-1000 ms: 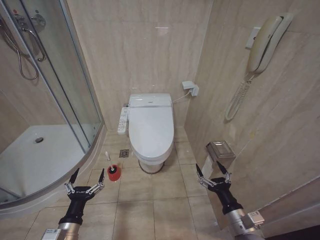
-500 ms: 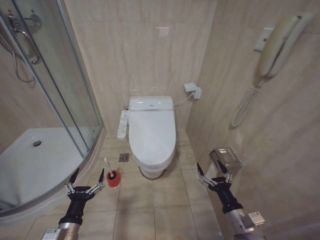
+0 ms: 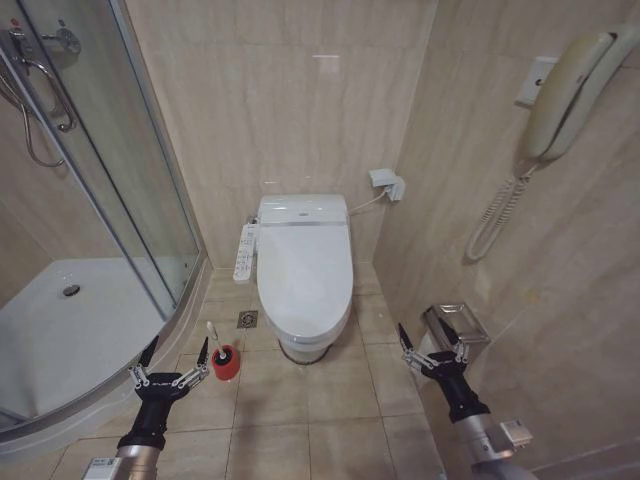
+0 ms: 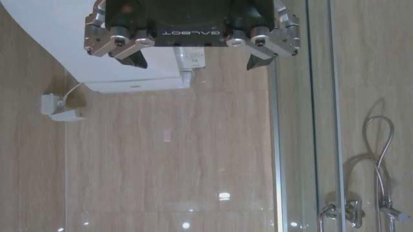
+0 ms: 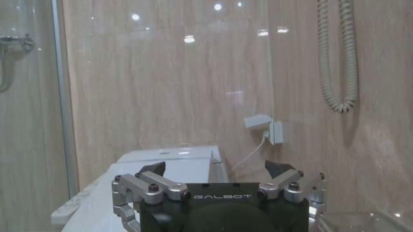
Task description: Open the toilet lid, clean the toilet bowl with a toilet brush, close the toilet lid, and flush.
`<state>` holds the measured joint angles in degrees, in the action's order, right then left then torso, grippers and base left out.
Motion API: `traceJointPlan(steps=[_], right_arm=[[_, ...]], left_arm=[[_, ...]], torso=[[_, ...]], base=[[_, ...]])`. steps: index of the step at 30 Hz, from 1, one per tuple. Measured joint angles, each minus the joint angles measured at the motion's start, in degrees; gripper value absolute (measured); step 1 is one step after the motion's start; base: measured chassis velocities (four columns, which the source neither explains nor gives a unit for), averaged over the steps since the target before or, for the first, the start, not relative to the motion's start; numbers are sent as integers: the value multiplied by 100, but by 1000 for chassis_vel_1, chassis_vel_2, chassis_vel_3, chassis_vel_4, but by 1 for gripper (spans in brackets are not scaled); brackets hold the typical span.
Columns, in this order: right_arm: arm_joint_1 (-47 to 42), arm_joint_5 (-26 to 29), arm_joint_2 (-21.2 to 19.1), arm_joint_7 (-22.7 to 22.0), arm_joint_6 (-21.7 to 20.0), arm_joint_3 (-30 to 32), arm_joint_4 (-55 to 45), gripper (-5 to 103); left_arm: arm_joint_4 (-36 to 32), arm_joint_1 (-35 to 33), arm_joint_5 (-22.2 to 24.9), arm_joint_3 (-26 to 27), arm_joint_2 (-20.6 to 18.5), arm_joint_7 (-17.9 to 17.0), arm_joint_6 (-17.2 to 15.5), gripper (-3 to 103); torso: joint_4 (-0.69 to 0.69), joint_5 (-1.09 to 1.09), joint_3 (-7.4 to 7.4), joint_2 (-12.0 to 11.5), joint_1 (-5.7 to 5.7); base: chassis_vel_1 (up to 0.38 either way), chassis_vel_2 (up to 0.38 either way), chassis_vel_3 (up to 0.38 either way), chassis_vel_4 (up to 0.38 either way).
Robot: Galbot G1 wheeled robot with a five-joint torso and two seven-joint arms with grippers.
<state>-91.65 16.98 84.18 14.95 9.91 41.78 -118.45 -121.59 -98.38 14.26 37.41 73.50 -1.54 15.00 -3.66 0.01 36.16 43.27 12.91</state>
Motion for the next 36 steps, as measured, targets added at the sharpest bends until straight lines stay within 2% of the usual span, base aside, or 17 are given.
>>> traceJointPlan(steps=[10,12,14,32,36], right_arm=[[55,52,16,-97,1,-62,200,100],[47,49,9,-95,33,-58,199,100],[24,28,-16,-82,89,-25,197,100],[-58,-38,75,-22,41,-45,59,100],[-57,-37,30,109,116,-37,59,100]], left_arm=[[0,2,0,0,0,0,0,100],[0,2,0,1,0,0,0,100],[0,3,0,0,0,0,0,100],[0,1,0,0,0,0,0,100],[0,2,0,0,0,0,0,100]], torso=[[-1,0,2,-1,4],[3,1,3,-2,7],[0,-2,5,-4,11],[0,0,1,-1,2],[1,-1,3,-2,7]], base=[[-106,96,103,-106],[-139,198,156,-175],[-125,121,127,-123],[-10,10,0,-13],[-75,67,83,-93]])
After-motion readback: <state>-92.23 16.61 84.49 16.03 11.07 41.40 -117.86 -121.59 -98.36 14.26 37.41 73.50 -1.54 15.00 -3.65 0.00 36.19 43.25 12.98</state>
